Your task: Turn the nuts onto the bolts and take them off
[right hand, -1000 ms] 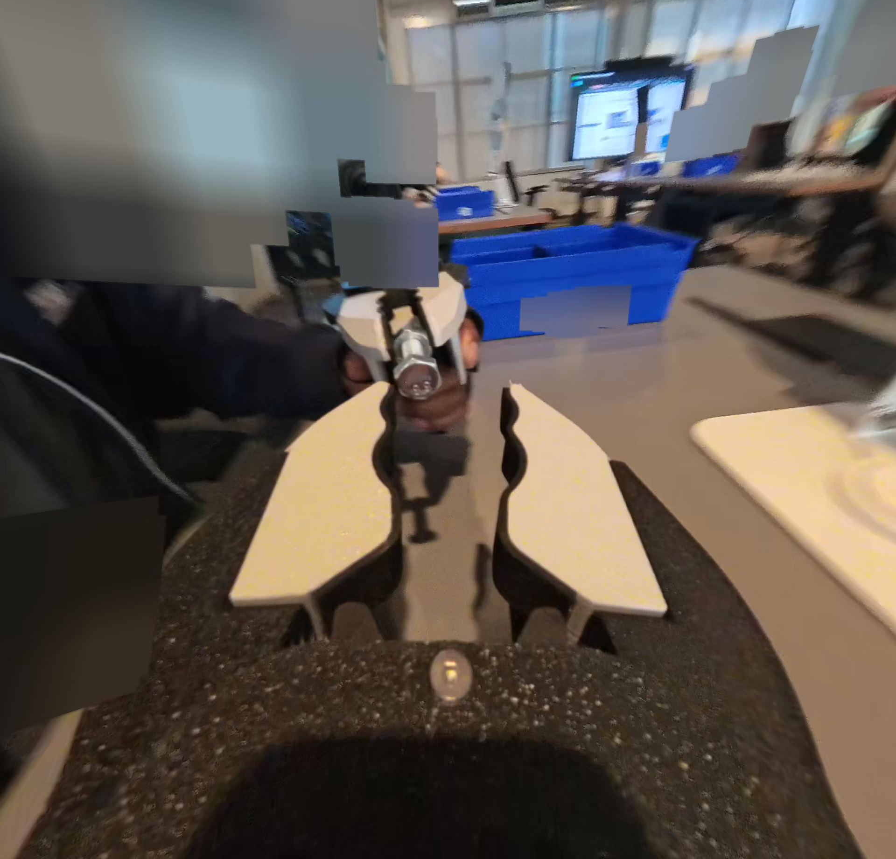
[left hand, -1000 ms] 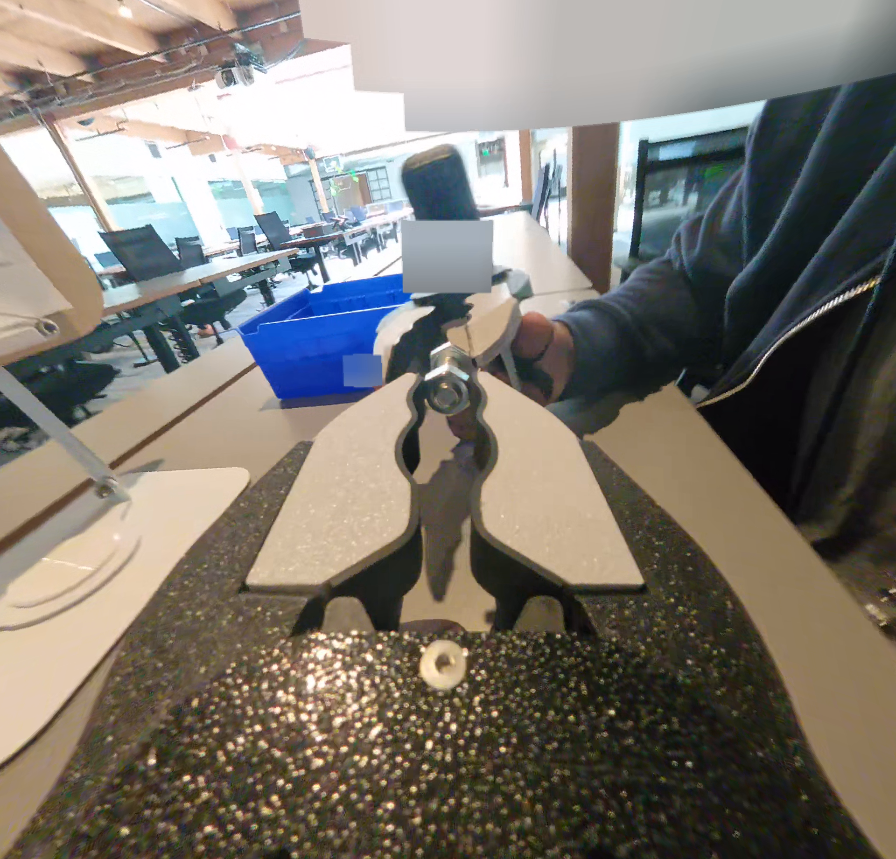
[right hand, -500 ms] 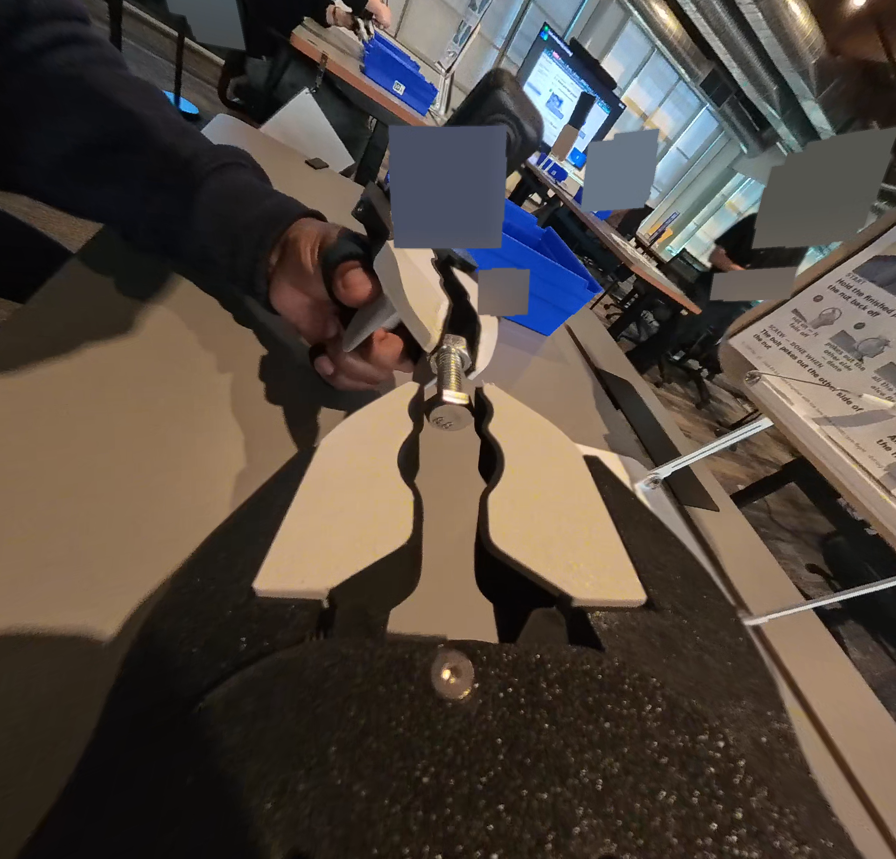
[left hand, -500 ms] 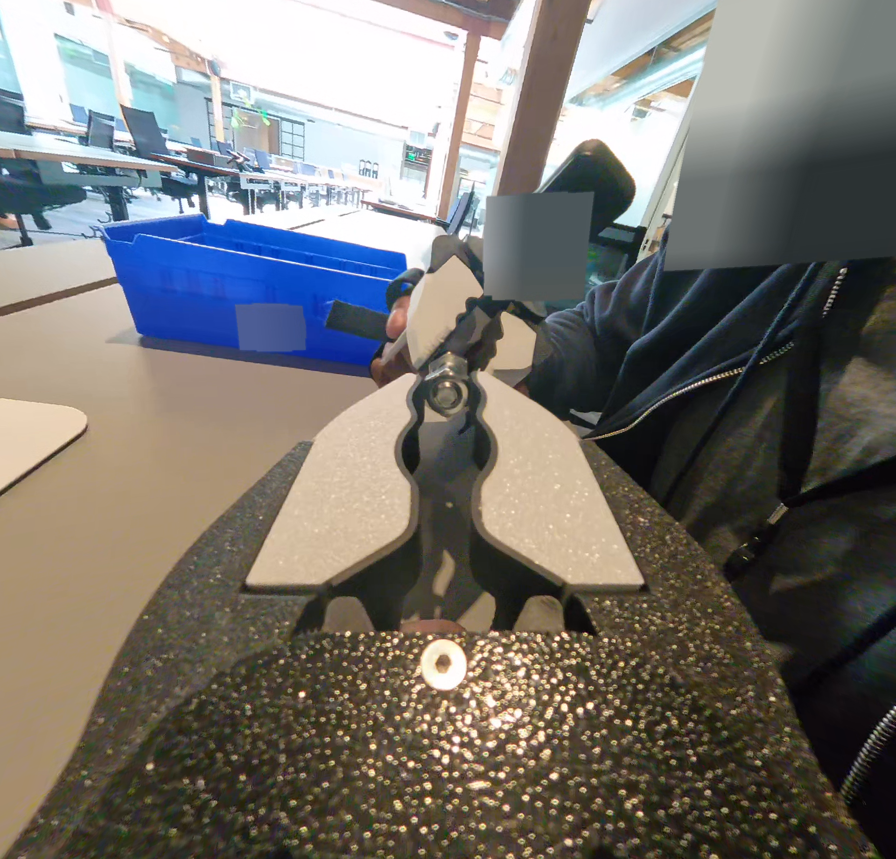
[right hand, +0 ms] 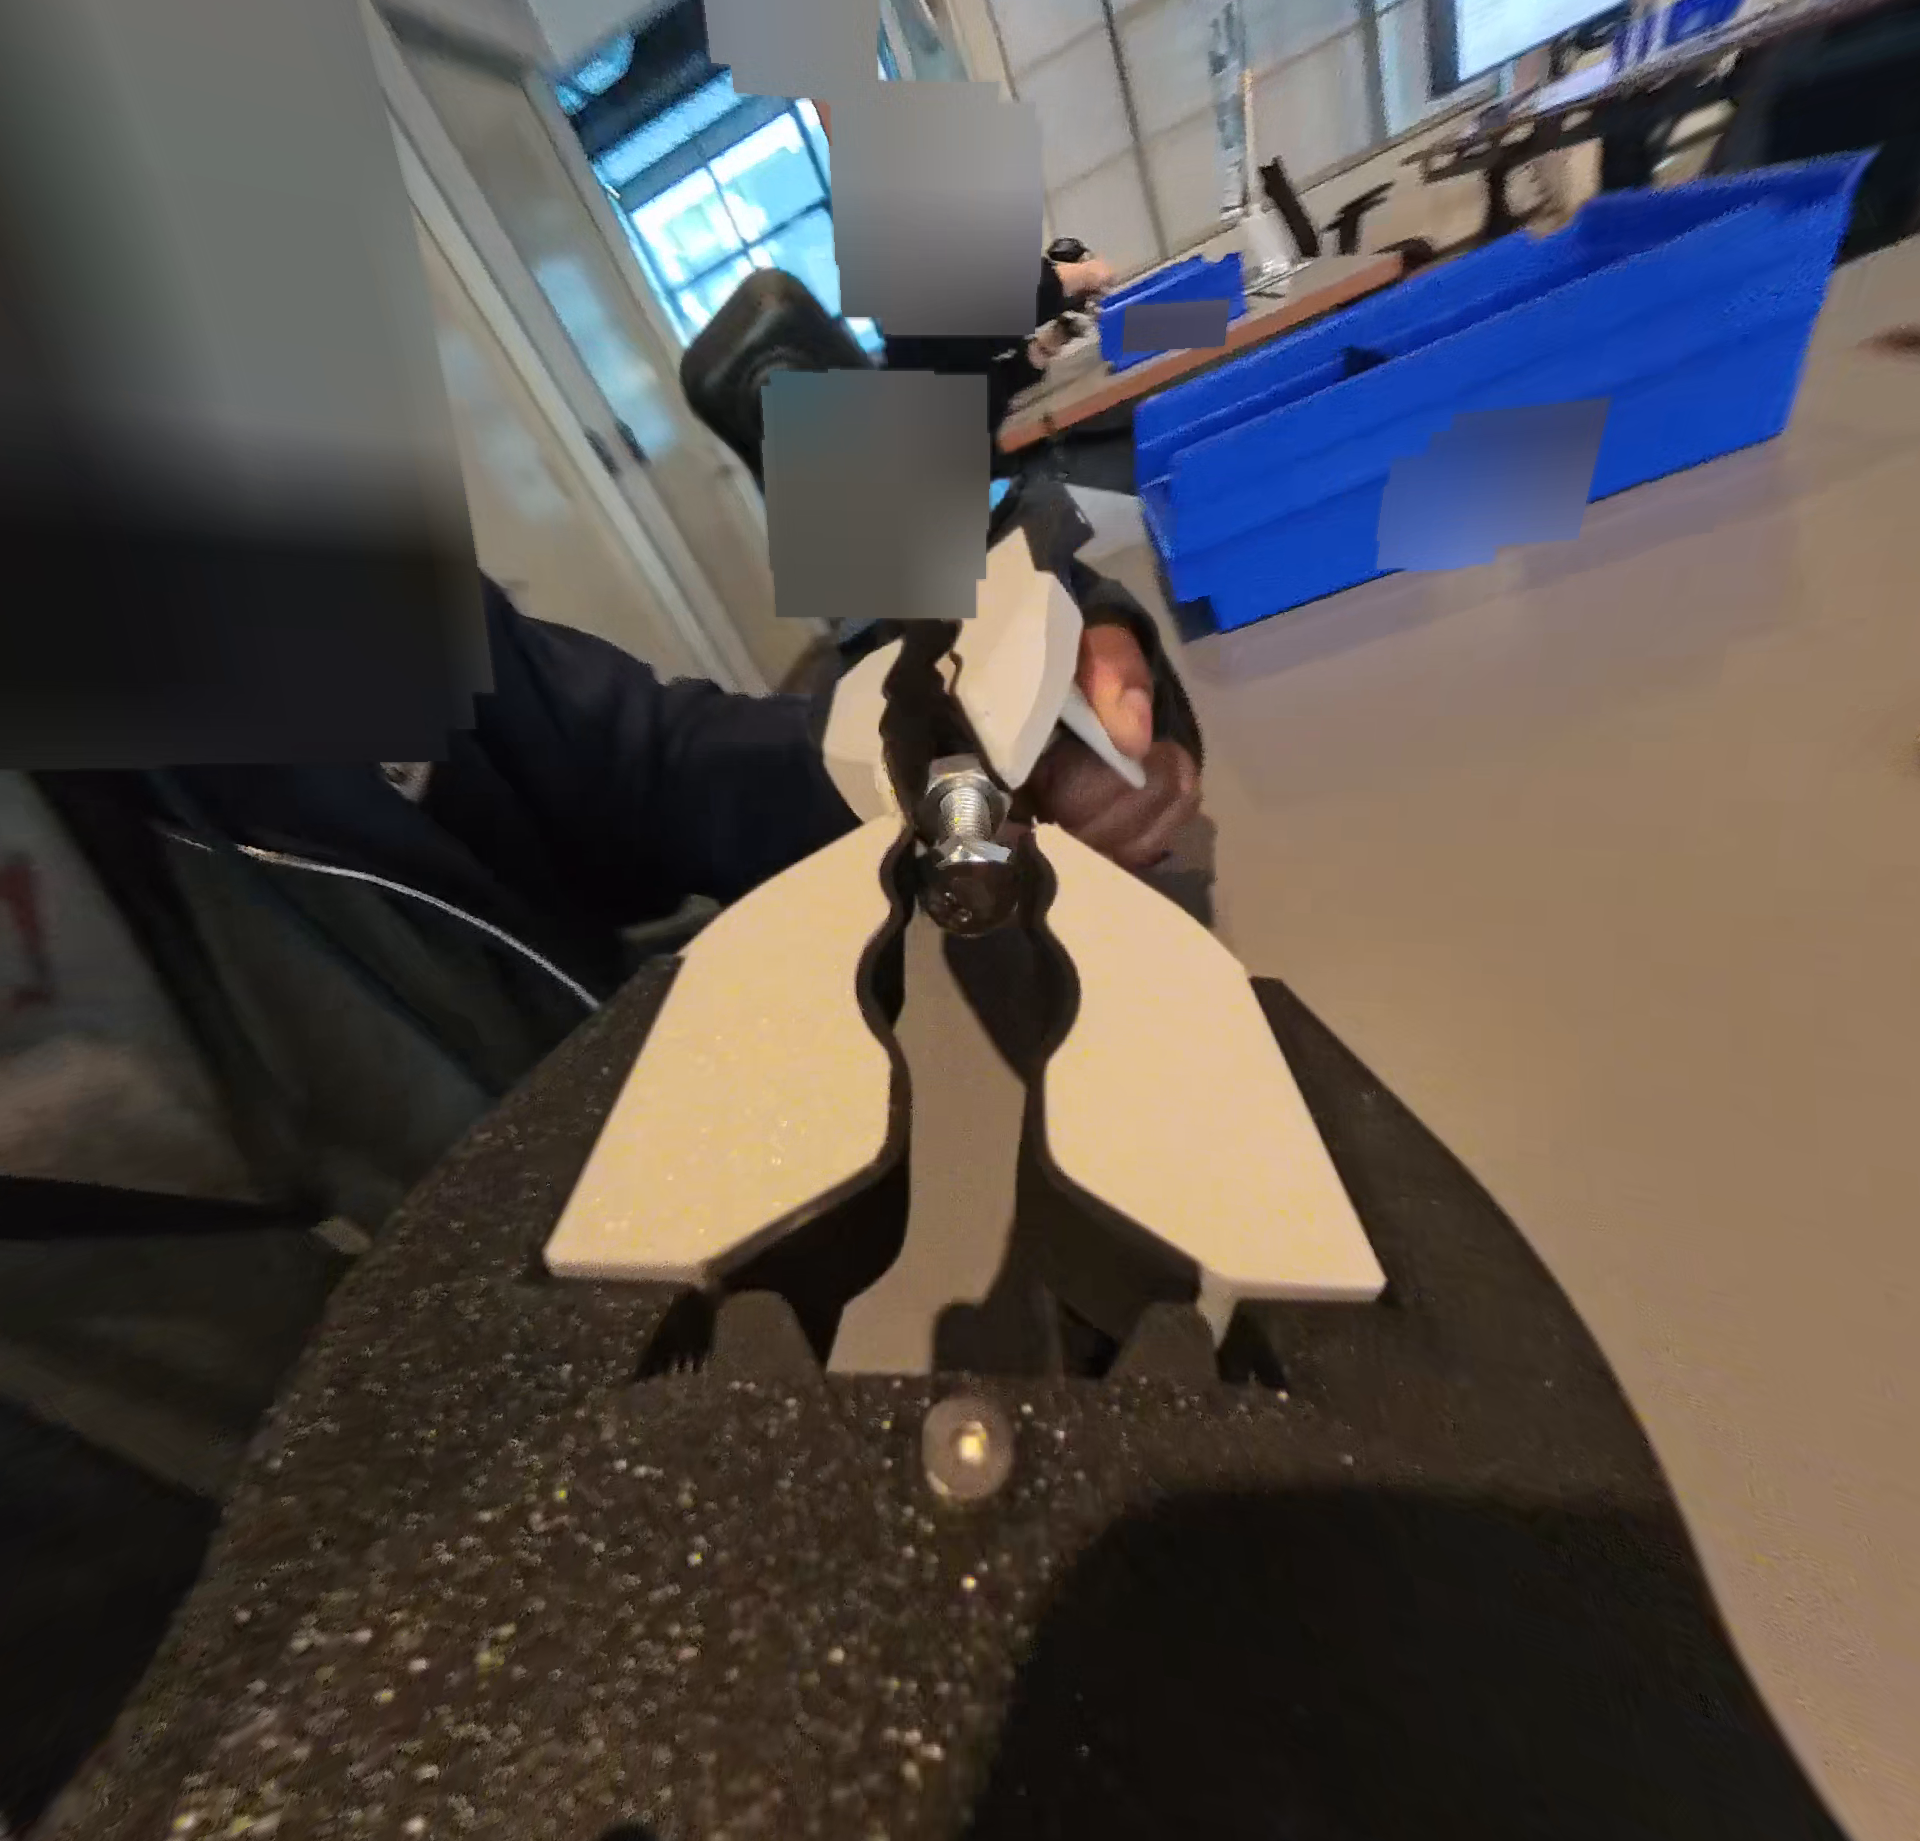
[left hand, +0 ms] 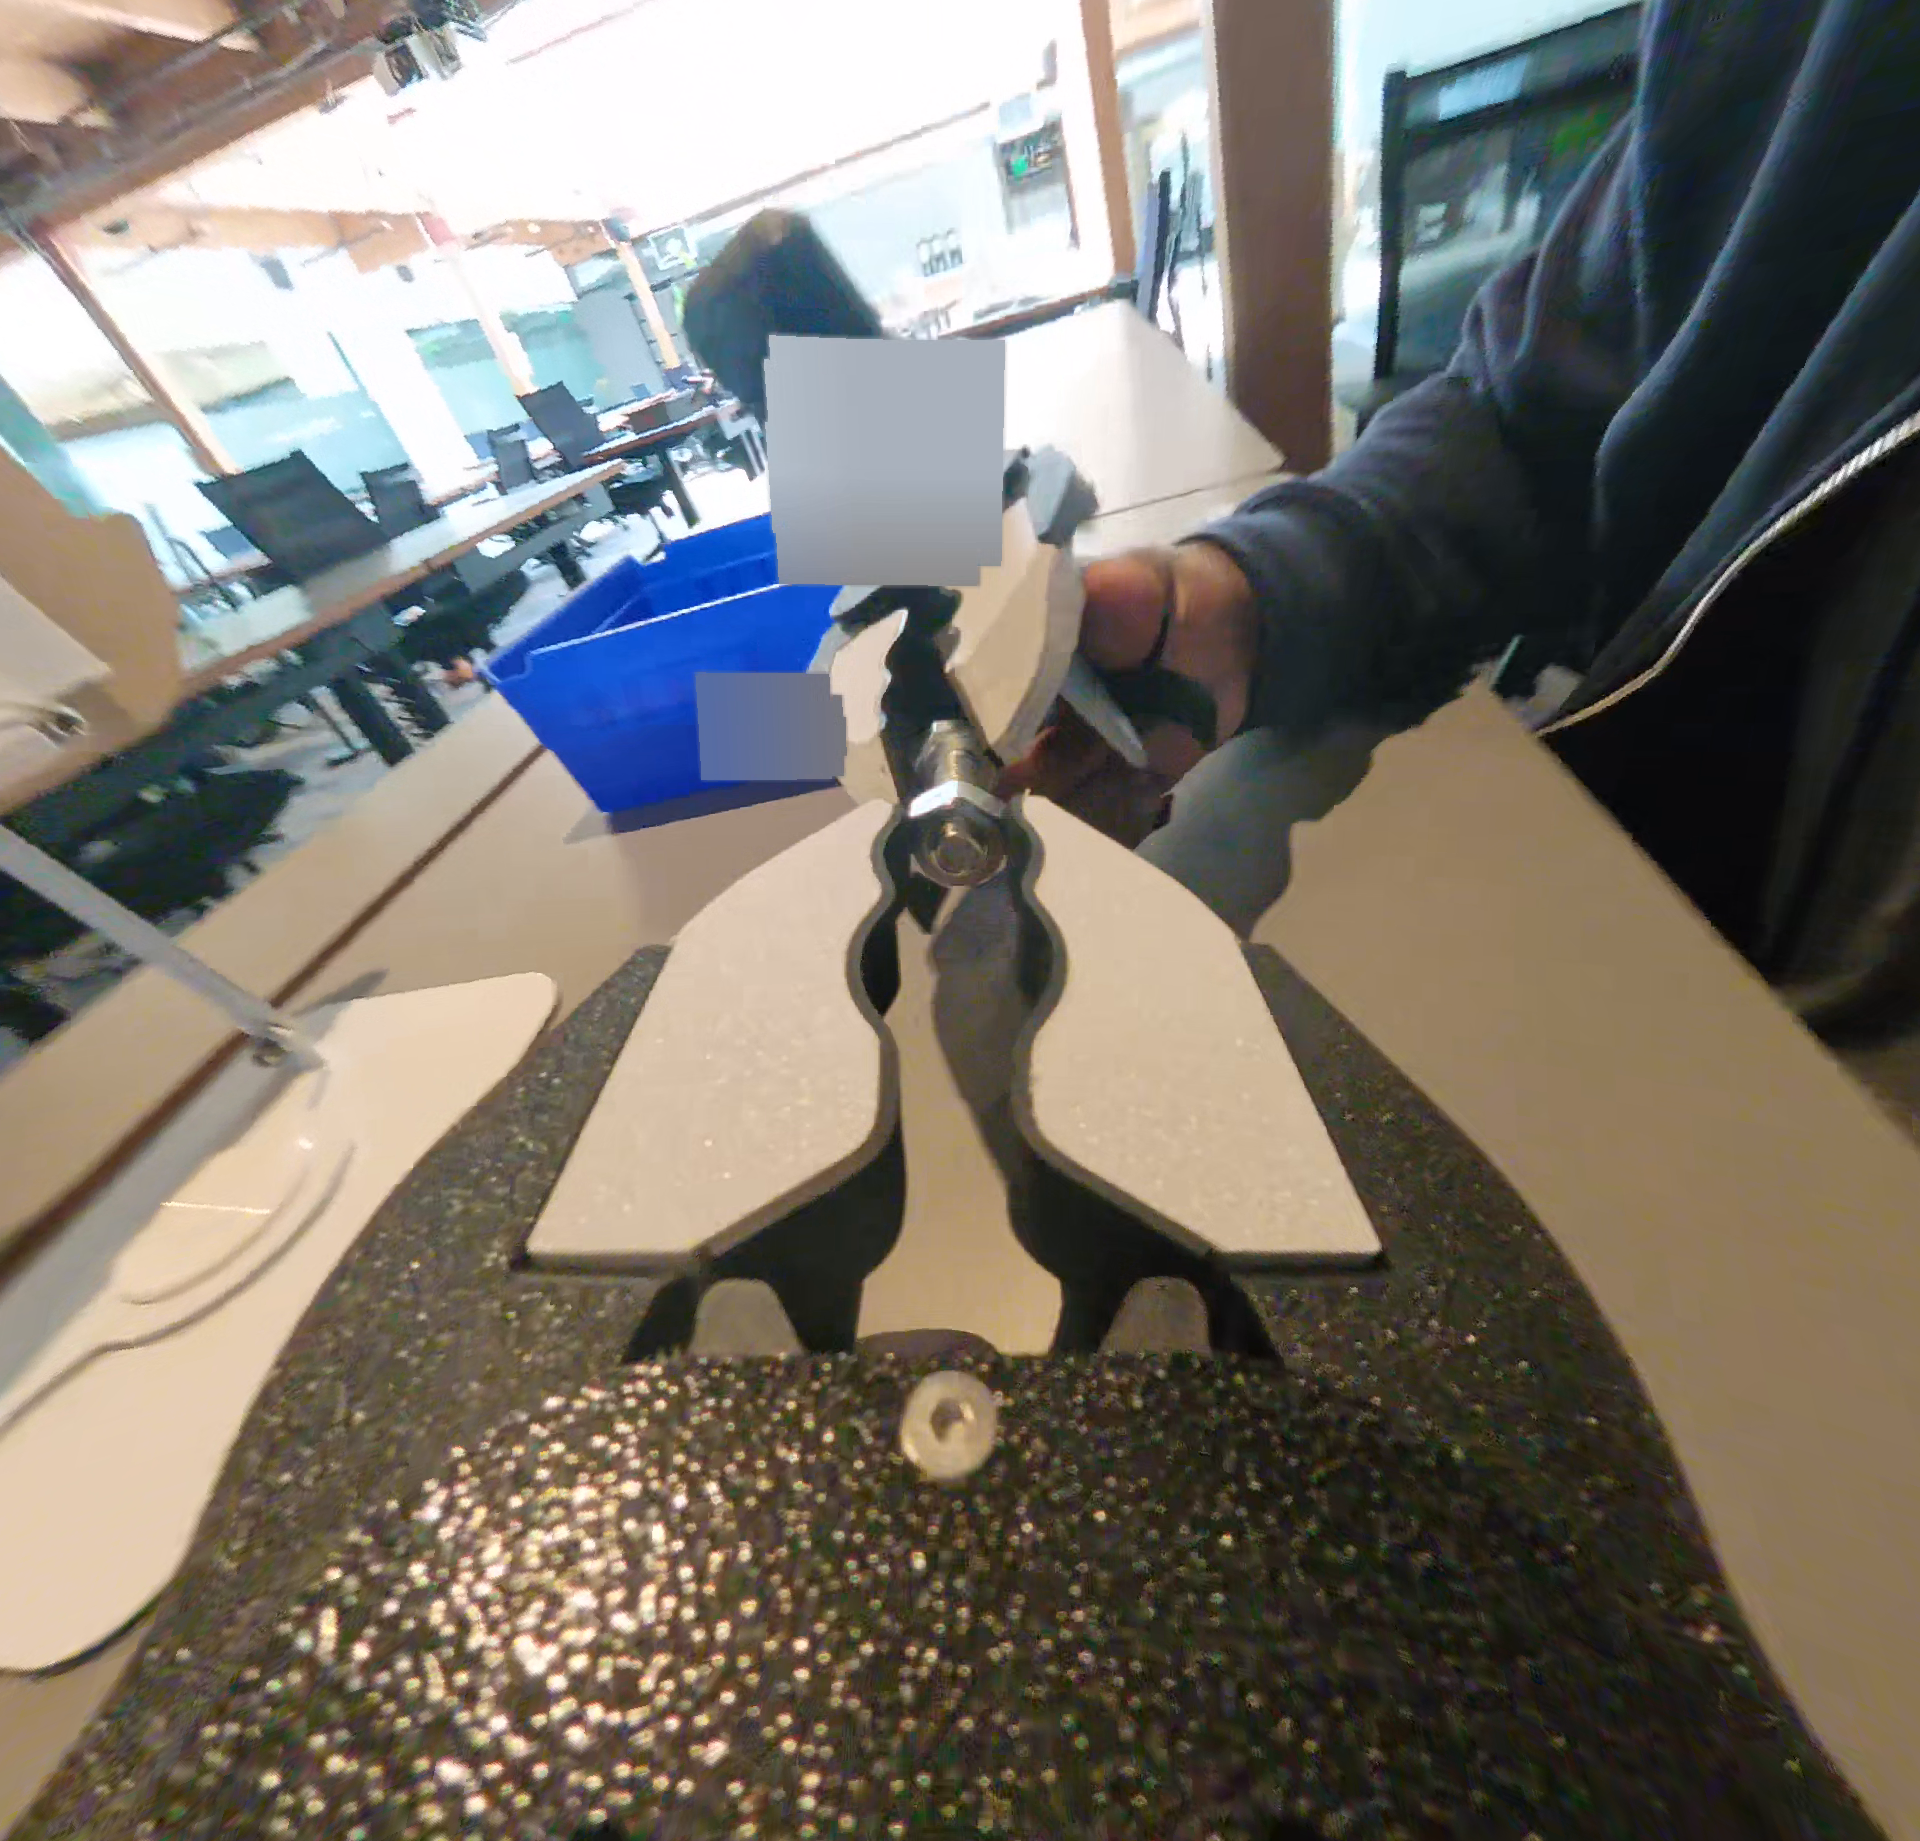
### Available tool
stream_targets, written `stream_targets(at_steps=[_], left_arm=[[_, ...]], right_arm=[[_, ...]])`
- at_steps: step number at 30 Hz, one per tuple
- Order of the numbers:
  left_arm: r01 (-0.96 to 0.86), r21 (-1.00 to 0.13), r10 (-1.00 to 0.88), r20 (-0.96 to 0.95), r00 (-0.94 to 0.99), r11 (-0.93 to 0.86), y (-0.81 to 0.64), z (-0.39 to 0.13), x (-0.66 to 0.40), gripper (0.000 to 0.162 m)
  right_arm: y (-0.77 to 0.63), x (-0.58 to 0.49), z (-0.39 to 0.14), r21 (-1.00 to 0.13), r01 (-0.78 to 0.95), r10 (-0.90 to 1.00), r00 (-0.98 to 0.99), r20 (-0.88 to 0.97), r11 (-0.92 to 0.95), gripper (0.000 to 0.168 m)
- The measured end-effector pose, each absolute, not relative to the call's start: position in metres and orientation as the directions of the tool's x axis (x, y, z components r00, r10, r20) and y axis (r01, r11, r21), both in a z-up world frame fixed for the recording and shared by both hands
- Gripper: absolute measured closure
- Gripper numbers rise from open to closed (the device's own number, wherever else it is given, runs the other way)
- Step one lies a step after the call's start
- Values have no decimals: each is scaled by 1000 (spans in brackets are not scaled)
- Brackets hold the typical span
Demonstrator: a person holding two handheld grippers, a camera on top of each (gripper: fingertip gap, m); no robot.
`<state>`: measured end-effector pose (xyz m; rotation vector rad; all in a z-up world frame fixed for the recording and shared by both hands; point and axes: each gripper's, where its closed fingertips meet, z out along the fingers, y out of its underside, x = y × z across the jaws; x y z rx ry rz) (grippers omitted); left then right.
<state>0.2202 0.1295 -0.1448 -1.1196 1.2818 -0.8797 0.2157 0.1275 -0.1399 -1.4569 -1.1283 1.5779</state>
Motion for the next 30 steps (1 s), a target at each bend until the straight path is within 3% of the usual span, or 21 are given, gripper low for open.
stream_targets(at_steps=[3, 6, 8, 11, 15, 18, 26, 30], left_arm=[[-110, -934, -924, -353, 145, 340, 128, -142, 220, 145], [-81, -955, -943, -296, 152, 286, 130, -140, 220, 145], [-28, -974, -962, -226, 151, 224, 132, -135, 217, 145], [34, -991, -982, -124, 139, 130, 136, -130, 213, 145], [70, -997, -996, -16, 89, 23, 136, -129, 213, 145], [86, -995, -998, 52, 47, -48, 135, -130, 214, 145], [67, -989, -991, 132, -34, -134, 128, -137, 220, 145], [47, -997, -998, 58, -1, -58, 128, -138, 220, 145]], right_arm=[[127, 216, -138, -878, 40, 860, -185, -476, -478, 150], [132, 217, -133, -910, 0, 900, -149, -409, -414, 139], [139, 220, -129, -957, -14, 955, -64, -289, -291, 129], [146, 226, -127, -999, 31, 997, 80, -14, -16, 128], [139, 225, -126, -933, 149, 923, 164, 349, 326, 133], [133, 218, -132, -872, 221, 864, 168, 475, 437, 134], [129, 215, -139, -876, 236, 876, 145, 459, 420, 150], [128, 214, -141, -939, 212, 949, 108, 296, 269, 150]])
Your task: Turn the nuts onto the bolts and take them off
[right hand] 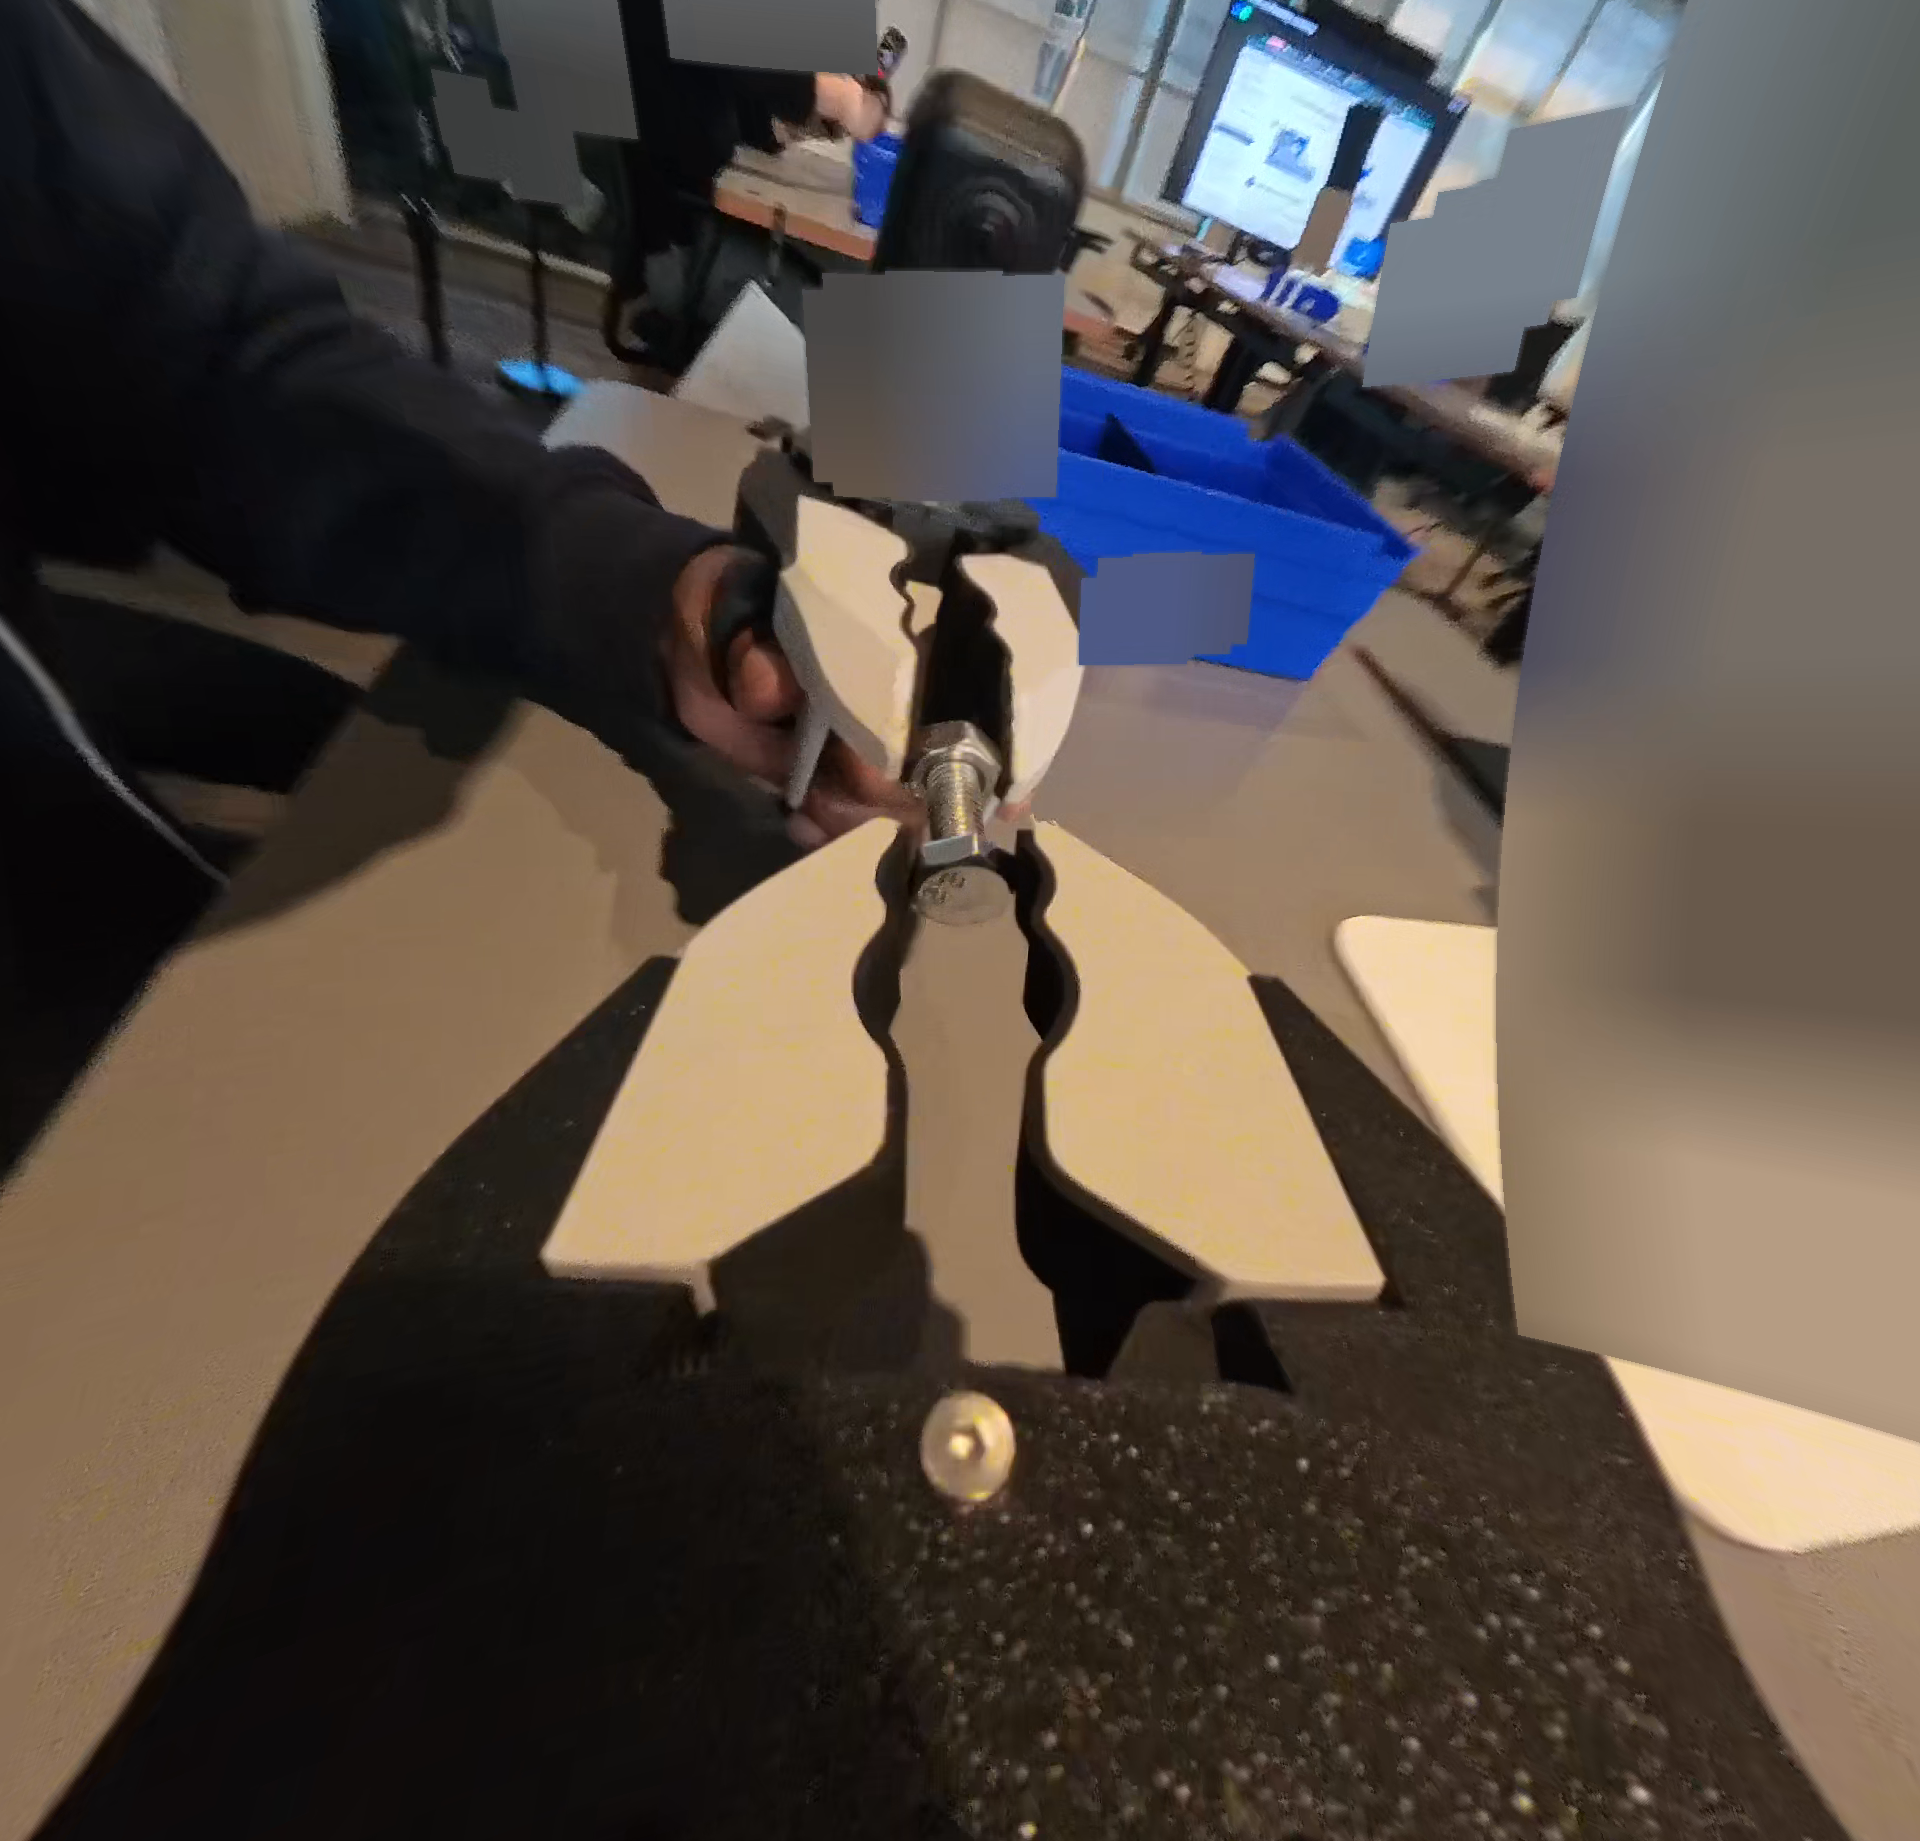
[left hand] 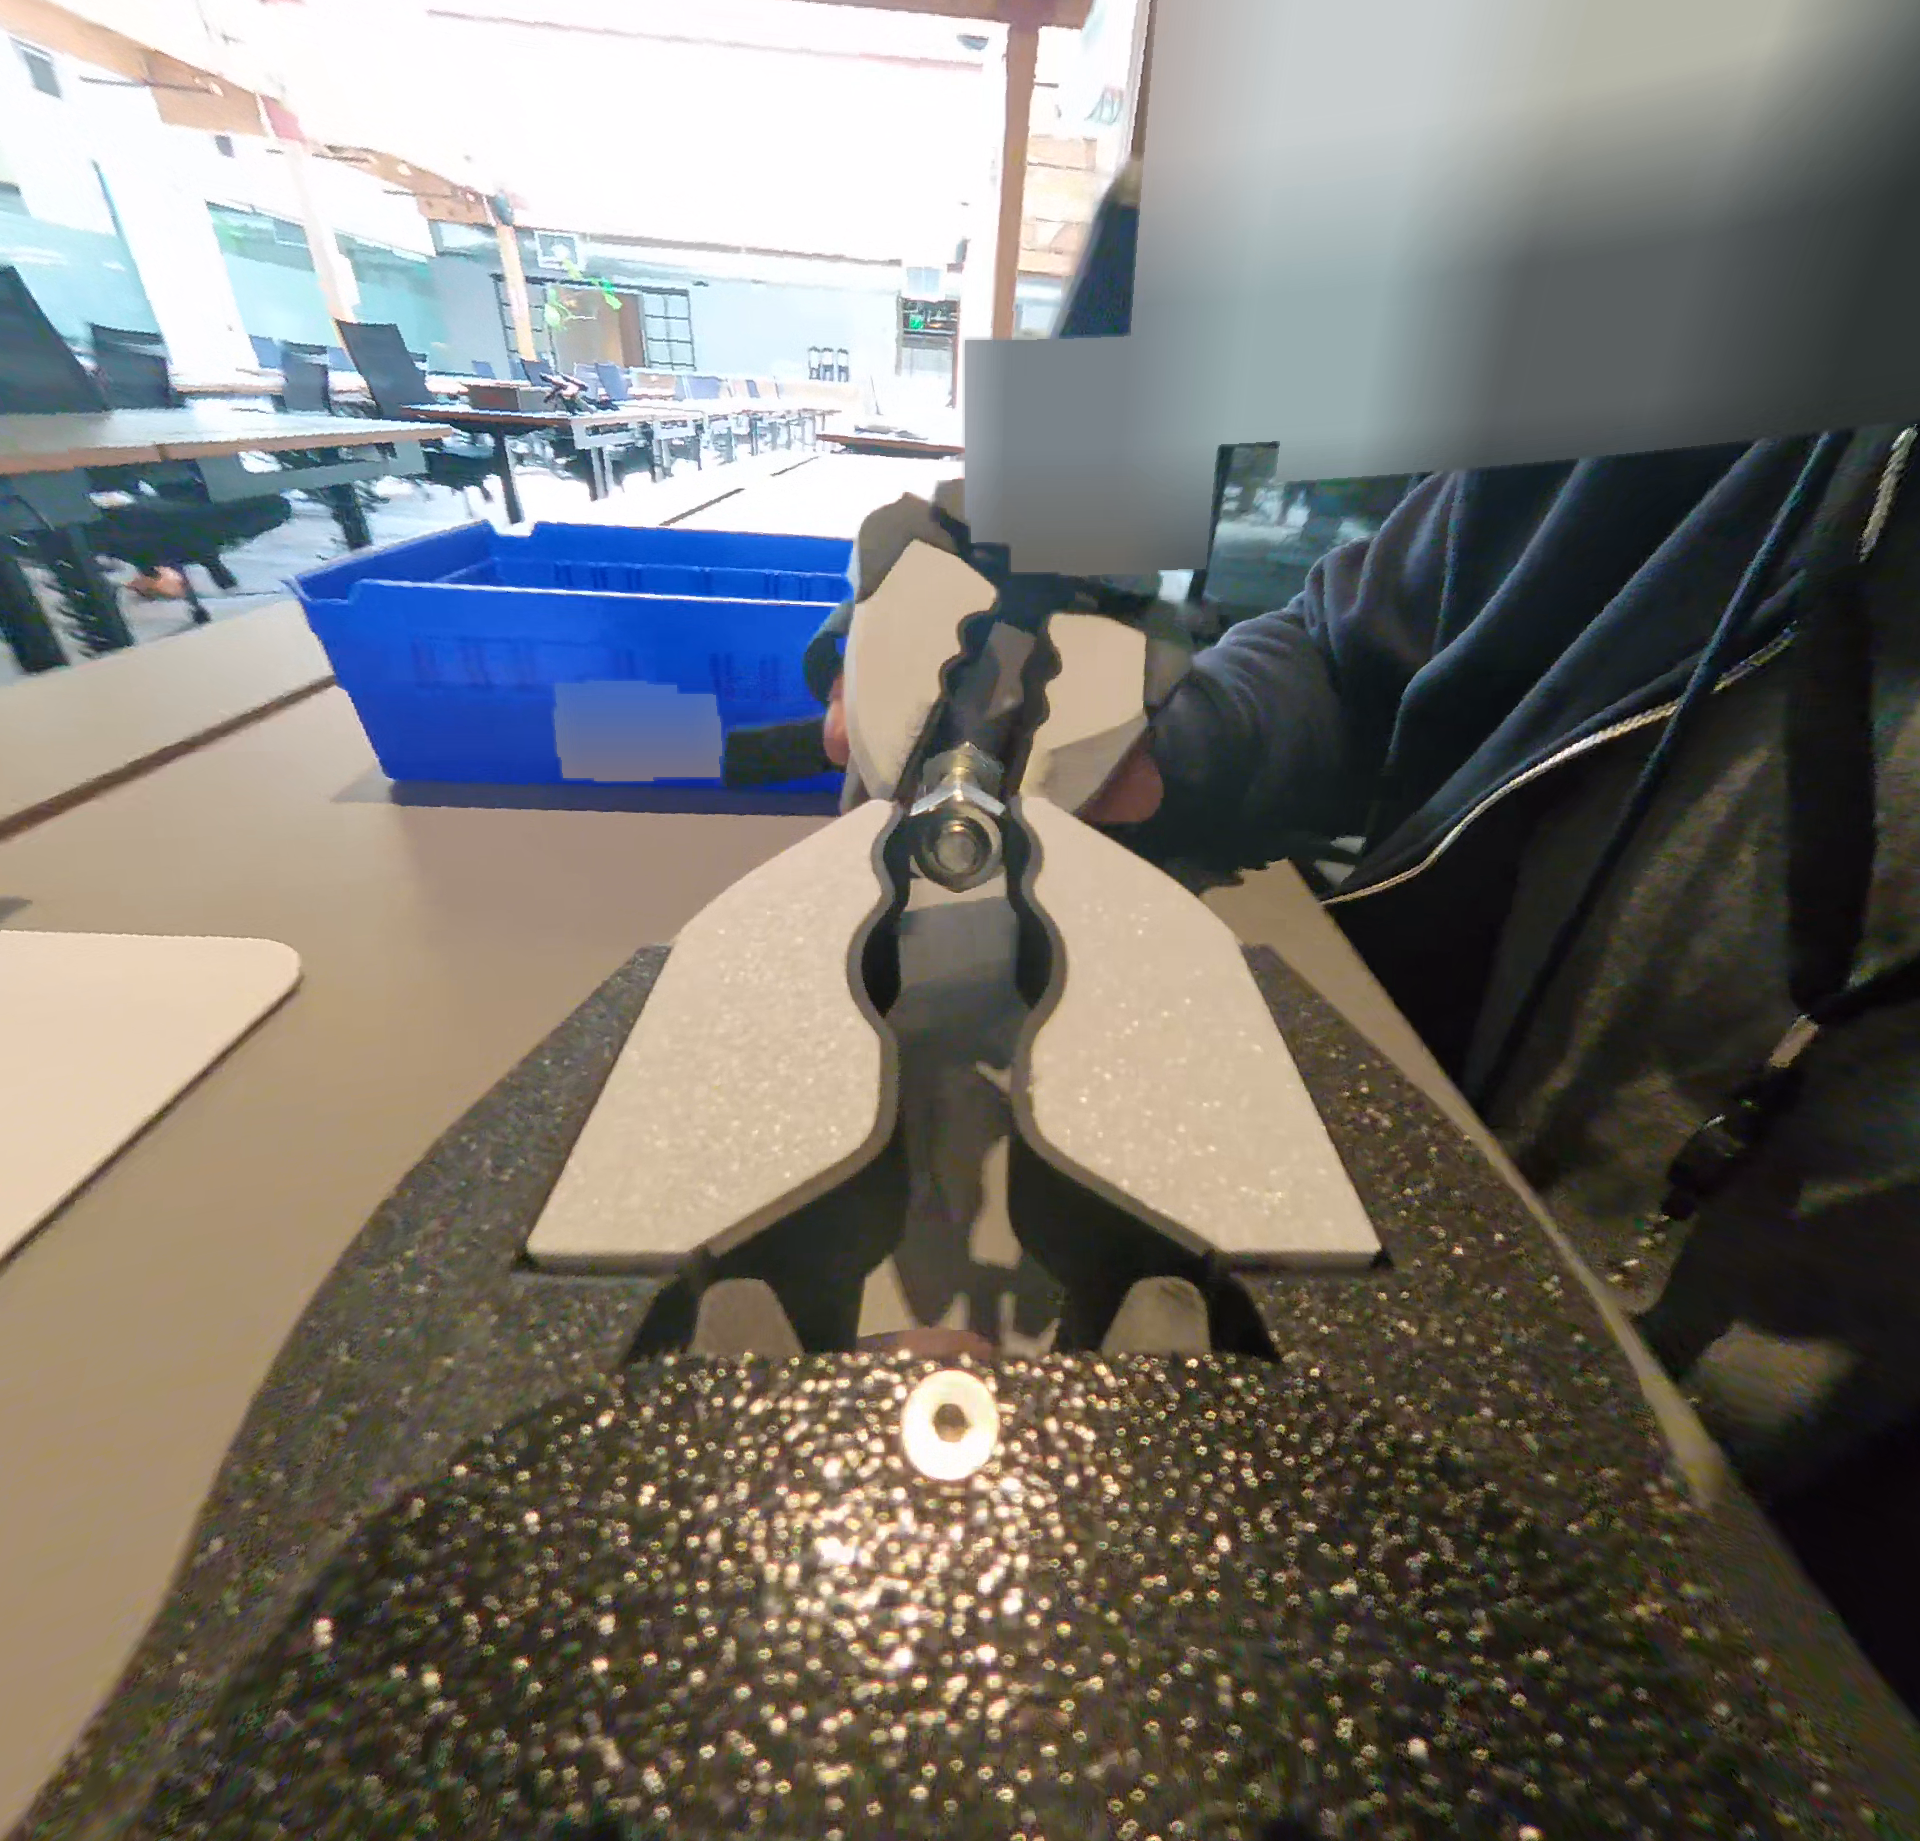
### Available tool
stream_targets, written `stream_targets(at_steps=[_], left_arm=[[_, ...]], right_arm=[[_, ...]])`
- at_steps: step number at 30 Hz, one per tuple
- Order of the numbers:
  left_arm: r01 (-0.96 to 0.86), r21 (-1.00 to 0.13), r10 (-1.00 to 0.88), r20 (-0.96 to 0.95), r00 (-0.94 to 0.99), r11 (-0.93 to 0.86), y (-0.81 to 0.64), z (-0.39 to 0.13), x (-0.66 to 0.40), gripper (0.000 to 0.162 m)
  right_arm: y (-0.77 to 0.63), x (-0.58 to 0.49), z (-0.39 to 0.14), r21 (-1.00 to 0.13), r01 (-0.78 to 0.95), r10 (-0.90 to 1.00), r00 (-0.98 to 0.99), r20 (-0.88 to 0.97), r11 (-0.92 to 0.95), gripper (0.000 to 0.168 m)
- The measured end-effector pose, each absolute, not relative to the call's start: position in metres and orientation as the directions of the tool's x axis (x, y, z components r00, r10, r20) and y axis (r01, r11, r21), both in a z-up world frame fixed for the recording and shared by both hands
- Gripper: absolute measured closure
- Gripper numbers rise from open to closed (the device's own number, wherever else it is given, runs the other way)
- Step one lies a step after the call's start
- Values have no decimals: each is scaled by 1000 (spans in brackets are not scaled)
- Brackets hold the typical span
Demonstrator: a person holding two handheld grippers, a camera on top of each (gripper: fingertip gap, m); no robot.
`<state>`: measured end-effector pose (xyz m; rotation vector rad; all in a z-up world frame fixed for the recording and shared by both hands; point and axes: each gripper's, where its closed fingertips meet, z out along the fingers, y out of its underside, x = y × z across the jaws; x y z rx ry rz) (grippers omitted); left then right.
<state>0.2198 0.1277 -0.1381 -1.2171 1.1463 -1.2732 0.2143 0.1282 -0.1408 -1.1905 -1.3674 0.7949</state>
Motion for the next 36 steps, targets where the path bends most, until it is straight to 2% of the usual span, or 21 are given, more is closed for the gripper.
stream_targets(at_steps=[2, 4, 6, 8, 11, 12, 16, 20, 23, 27, 31, 34, 36], left_arm=[[15, -999, -998, -46, 49, 47, 128, -139, 220, 145], [-24, -985, -980, -174, 93, 173, 128, -140, 221, 145], [-71, -956, -946, -293, 135, 286, 128, -142, 222, 145], [-106, -936, -925, -348, 152, 334, 128, -143, 224, 145], [-69, -967, -956, -253, 149, 245, 131, -141, 222, 146], [-34, -978, -967, -209, 147, 206, 132, -138, 221, 146], [86, -996, -994, -28, 108, 38, 137, -128, 213, 145], [140, -986, -995, 92, 38, -86, 137, -125, 210, 145], [135, -983, -992, 124, -9, -124, 133, -127, 212, 145], [126, -981, -989, 141, -47, -146, 129, -128, 215, 145], [136, -976, -984, 164, -75, -173, 126, -128, 216, 145], [111, -990, -997, 80, -18, -82, 127, -130, 217, 145], [55, -997, -997, -58, 56, 61, 128, -133, 217, 145]], right_arm=[[128, 214, -142, -981, 170, 993, 58, 106, 94, 150], [126, 215, -139, -981, 104, 985, -42, -168, -163, 151], [126, 217, -136, -913, 62, 901, -150, -407, -403, 151], [127, 218, -139, -856, 56, 832, -207, -514, -514, 151], [132, 218, -136, -893, 8, 879, -172, -444, -450, 148], [133, 218, -134, -917, -5, 908, -144, -393, -398, 140], [139, 222, -126, -996, -6, 996, 19, -89, -89, 135], [138, 220, -126, -975, 94, 965, 150, 214, 202, 134], [132, 217, -124, -946, 120, 930, 181, 319, 301, 136], [127, 215, -124, -933, 133, 920, 170, 354, 334, 149], [127, 215, -125, -941, 143, 930, 165, 329, 307, 151], [128, 215, -128, -974, 137, 971, 133, 199, 181, 151], [129, 216, -130, -994, 109, 997, 76, 17, 9, 151]])
